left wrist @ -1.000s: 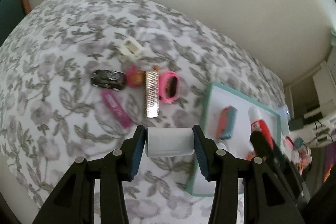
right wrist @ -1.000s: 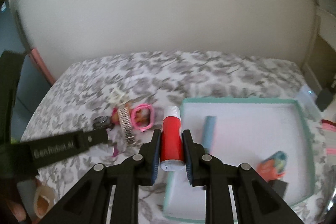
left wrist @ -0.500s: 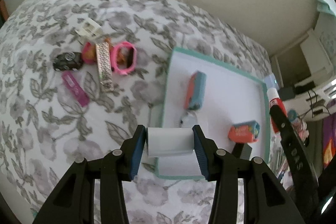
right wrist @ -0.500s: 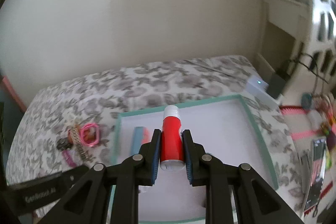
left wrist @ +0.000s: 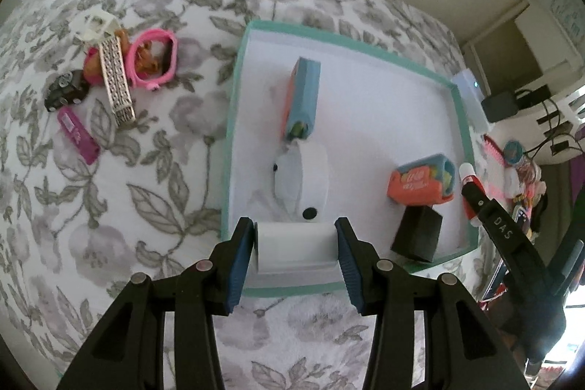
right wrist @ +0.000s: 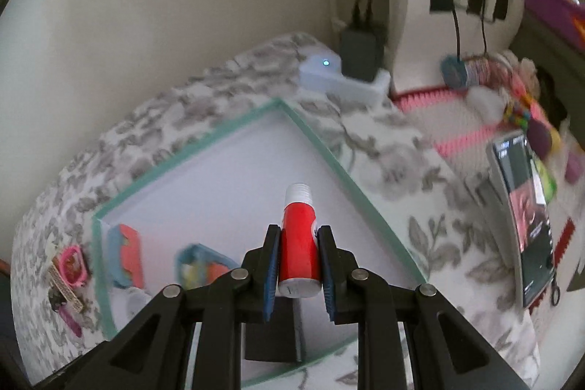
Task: Organize rigid objects
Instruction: 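Carry the white adapter and red bottle with both tools over the tray, then open the left tool to drop the adapter while the right tool releases the bottle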
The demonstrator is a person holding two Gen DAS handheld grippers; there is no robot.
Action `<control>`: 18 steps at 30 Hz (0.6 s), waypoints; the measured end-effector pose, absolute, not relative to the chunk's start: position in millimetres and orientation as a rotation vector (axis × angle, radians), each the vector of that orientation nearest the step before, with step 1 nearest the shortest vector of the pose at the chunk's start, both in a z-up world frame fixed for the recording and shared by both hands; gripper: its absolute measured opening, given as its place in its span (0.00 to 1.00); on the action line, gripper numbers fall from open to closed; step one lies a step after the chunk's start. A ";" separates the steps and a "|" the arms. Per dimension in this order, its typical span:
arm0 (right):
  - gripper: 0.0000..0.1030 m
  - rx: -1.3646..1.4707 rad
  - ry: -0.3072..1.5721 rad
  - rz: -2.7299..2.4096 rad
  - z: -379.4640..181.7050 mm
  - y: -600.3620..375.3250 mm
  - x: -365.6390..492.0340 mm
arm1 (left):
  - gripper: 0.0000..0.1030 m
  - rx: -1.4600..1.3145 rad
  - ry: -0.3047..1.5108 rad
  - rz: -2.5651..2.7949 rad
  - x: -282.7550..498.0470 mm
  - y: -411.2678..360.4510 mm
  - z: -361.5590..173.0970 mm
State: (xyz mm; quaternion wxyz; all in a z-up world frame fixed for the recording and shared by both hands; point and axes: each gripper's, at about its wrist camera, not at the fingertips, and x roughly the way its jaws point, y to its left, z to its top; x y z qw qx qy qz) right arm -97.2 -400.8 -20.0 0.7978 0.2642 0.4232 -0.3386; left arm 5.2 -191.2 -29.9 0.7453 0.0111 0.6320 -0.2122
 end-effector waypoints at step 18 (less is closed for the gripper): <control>0.22 0.492 1.013 -0.762 -42.0 -397.9 -94.2 | 0.48 0.041 1.405 -0.486 14.3 -203.9 -43.8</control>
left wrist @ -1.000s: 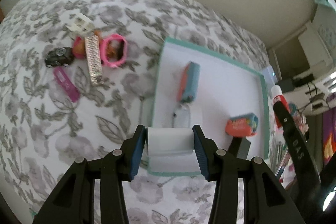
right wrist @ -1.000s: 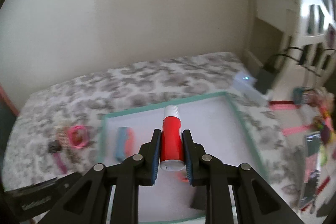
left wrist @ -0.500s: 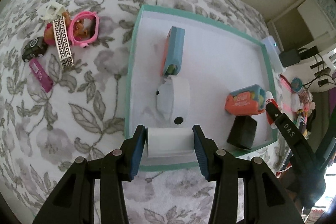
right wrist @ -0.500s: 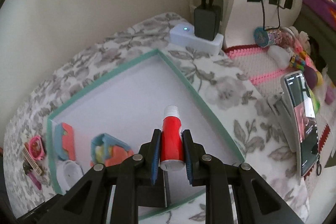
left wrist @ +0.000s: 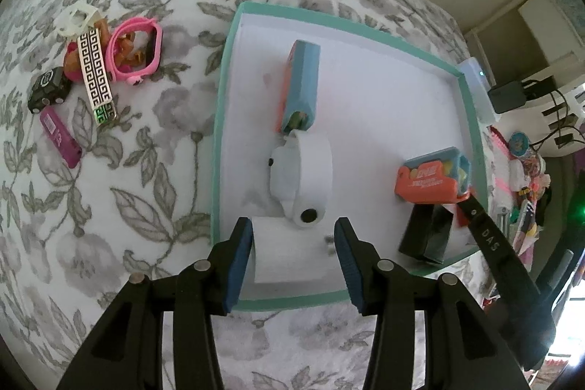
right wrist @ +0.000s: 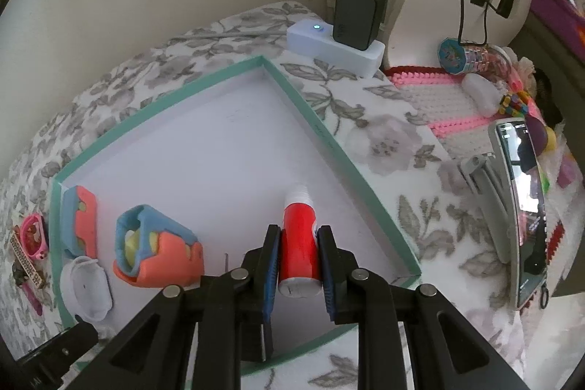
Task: Organize rigid objects
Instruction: 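Open the left tool to drop the adapter while the right tool releases the bottle, then move both open tools back from the tray to the pile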
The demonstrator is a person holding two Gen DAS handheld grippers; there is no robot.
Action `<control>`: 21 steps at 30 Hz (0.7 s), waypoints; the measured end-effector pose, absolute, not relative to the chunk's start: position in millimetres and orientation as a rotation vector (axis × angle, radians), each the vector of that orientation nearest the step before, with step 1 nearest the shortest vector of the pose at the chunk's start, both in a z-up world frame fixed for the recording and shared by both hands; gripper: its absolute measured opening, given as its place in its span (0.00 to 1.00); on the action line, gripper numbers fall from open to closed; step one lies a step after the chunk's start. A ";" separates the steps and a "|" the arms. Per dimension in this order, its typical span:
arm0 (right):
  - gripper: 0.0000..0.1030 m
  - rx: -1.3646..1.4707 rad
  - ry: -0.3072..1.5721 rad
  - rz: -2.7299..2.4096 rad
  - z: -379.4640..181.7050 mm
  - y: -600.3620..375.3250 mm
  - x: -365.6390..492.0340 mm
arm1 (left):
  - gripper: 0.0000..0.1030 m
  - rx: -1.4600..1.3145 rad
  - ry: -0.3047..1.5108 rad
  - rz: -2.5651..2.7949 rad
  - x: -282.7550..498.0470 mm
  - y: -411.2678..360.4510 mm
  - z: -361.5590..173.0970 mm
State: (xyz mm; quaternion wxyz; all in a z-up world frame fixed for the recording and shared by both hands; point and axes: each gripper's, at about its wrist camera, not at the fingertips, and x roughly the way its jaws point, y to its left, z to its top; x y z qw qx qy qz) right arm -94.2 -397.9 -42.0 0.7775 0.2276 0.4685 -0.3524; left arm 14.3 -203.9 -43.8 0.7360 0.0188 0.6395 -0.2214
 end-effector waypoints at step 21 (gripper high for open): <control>0.71 0.376 0.917 -0.704 3.7 -363.4 -73.5 | 0.81 -0.009 1.216 -0.290 38.8 -145.4 -5.5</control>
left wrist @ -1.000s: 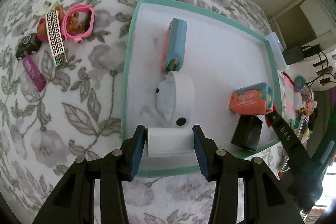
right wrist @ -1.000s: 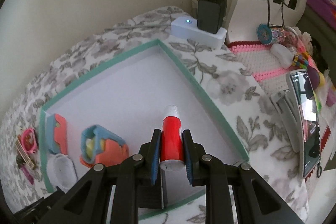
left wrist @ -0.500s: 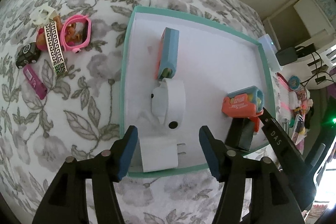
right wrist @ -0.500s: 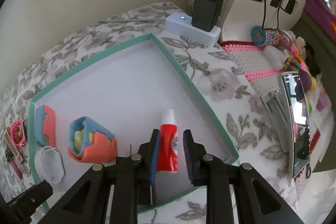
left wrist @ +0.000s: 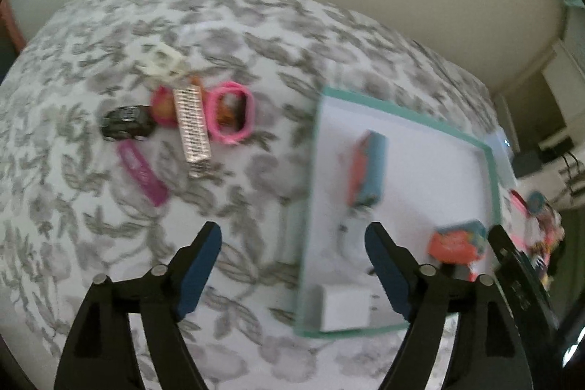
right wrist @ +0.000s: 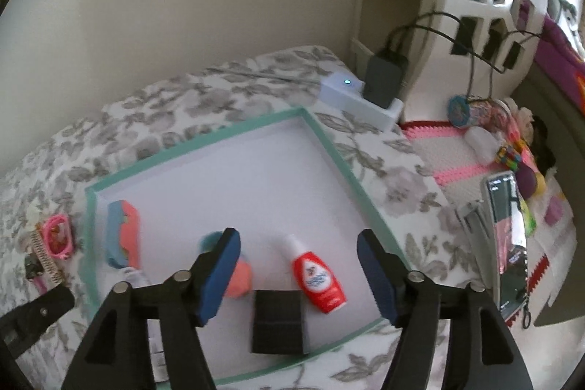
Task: Organize rigid objects
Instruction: 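Move both open tools back from the tray to the pile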
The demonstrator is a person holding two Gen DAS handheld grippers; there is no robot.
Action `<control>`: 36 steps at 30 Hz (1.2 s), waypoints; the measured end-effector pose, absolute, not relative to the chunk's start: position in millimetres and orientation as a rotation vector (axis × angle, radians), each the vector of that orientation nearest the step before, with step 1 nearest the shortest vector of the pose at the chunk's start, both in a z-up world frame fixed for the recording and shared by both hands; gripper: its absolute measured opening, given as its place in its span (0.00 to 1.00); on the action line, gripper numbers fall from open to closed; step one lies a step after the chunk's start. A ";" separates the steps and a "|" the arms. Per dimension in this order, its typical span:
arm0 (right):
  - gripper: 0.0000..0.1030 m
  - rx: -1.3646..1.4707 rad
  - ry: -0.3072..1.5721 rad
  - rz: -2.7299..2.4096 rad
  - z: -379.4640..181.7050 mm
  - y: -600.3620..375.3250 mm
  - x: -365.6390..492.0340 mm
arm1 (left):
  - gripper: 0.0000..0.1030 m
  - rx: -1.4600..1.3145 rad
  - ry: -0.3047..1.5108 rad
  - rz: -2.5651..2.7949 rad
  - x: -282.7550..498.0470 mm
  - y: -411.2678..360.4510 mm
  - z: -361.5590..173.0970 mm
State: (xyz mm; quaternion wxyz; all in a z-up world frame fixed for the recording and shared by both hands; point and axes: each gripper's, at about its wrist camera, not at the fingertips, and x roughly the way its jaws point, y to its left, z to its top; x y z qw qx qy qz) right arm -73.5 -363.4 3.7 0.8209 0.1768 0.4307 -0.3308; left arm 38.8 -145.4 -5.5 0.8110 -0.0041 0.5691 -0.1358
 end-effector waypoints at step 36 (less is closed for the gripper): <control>1.00 0.255 0.945 -0.206 2.1 -203.6 20.9 | 0.98 -0.165 1.034 0.169 115.5 25.6 17.2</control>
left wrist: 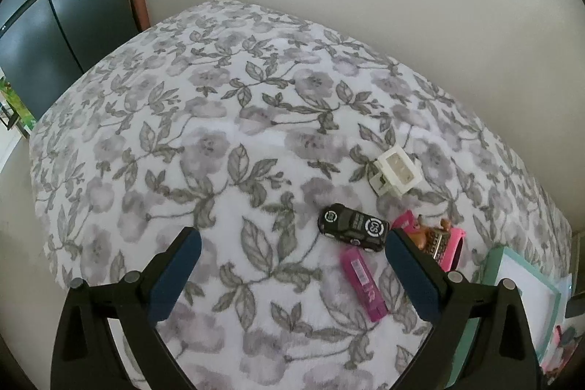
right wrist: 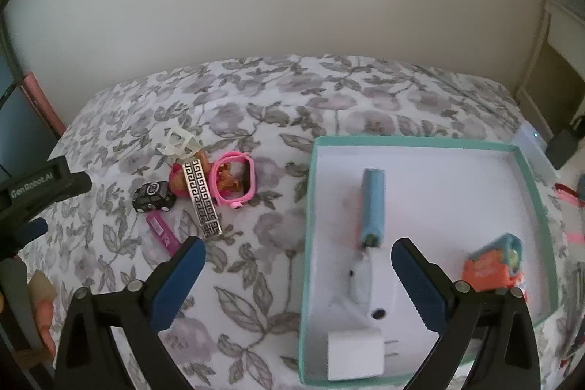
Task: Organize rigid objects
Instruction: 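Move both open tools back from the tray to the pile, then grasp the black toy car with the left tool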
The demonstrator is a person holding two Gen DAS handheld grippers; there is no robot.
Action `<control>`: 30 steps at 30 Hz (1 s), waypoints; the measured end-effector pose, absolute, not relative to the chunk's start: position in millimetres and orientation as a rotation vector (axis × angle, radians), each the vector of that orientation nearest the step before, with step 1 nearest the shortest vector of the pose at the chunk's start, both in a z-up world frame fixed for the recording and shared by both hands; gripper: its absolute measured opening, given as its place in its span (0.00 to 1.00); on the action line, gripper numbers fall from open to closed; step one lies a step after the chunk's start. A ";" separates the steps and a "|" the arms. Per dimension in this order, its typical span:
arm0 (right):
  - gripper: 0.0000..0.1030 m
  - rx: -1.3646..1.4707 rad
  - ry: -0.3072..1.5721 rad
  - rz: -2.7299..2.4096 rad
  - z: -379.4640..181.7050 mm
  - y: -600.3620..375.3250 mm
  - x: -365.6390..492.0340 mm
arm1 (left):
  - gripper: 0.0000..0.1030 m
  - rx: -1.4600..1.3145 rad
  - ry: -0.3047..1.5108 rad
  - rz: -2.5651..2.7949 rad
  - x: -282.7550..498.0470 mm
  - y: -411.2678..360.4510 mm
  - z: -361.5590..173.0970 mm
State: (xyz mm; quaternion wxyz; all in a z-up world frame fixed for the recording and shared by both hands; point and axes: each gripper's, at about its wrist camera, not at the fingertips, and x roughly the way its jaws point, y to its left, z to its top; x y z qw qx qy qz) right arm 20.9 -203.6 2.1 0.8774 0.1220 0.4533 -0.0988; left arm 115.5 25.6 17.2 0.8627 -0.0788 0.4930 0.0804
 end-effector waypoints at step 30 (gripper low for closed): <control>1.00 0.399 0.865 -0.059 -4.1 -226.9 113.3 | 0.98 -0.149 1.132 0.101 187.0 13.0 -30.4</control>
